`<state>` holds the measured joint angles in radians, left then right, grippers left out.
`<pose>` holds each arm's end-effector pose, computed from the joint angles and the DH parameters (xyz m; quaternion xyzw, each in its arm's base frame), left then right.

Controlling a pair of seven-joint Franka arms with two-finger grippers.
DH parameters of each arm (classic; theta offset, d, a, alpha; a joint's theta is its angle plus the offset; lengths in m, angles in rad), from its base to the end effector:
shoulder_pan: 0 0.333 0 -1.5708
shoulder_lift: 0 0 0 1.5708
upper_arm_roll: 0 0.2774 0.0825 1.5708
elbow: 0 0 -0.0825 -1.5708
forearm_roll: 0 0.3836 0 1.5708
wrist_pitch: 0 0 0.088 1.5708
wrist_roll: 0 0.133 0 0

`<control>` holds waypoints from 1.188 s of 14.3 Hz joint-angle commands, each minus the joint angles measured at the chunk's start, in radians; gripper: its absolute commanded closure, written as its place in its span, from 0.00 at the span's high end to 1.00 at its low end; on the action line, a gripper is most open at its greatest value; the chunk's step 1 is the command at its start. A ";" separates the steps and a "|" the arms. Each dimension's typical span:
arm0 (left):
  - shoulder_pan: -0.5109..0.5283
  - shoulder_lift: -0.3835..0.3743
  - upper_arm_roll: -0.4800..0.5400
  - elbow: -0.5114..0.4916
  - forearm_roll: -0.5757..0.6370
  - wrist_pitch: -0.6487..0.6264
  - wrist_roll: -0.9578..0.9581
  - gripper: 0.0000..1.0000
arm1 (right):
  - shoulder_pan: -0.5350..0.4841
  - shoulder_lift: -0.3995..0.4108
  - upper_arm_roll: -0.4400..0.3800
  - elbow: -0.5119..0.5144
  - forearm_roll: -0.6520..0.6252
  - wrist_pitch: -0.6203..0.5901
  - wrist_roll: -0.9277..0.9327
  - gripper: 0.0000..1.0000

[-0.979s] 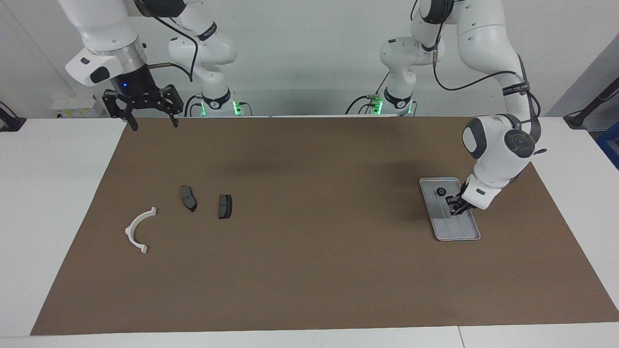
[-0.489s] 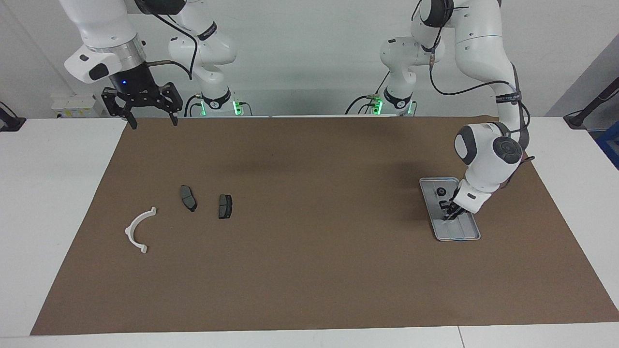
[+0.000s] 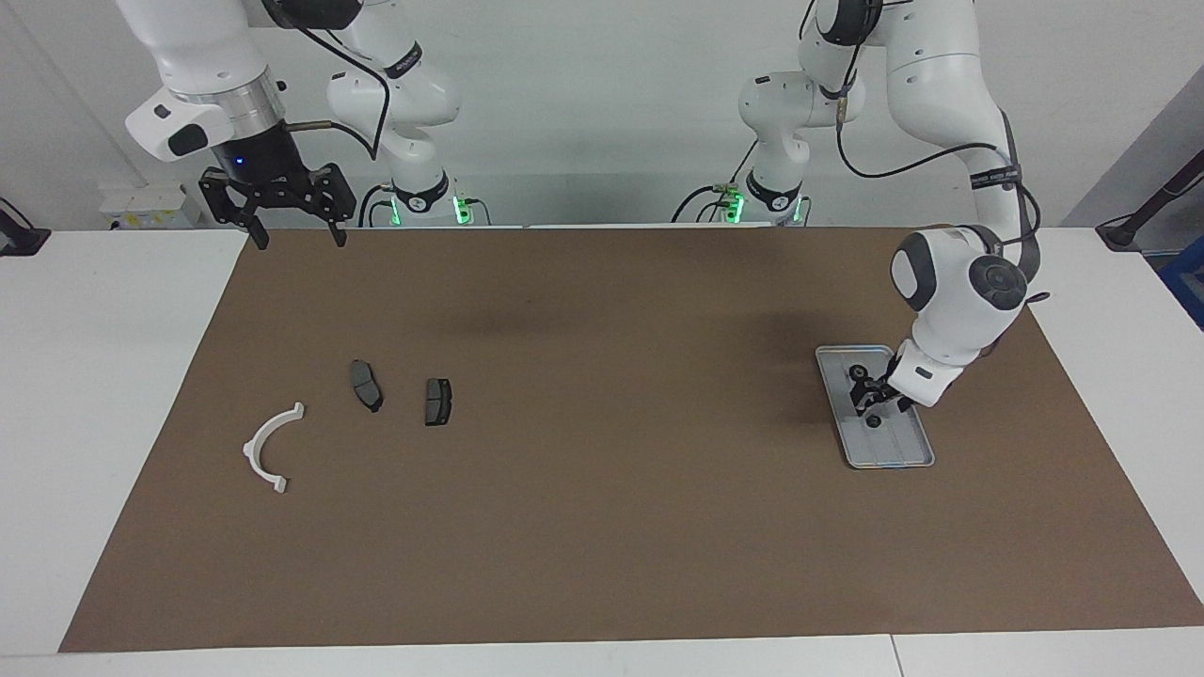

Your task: Pick bearing gear from pile to tray

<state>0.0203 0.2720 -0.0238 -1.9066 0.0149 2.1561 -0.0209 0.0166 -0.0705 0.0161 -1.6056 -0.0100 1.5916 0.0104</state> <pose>0.6010 -0.0009 0.2918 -0.9999 -0.0049 0.0112 0.0031 0.5383 0.0166 0.5838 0.9995 0.0111 0.0284 0.0050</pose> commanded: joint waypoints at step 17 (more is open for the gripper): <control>-0.006 -0.335 -0.004 0.080 -0.001 -0.397 0.010 1.00 | -0.015 -0.023 0.008 -0.031 0.019 0.001 0.002 1.00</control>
<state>0.0248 -0.0871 -0.0319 -1.8597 0.0148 1.7529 -0.0202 0.0167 -0.0705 0.0162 -1.6092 -0.0099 1.5915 0.0104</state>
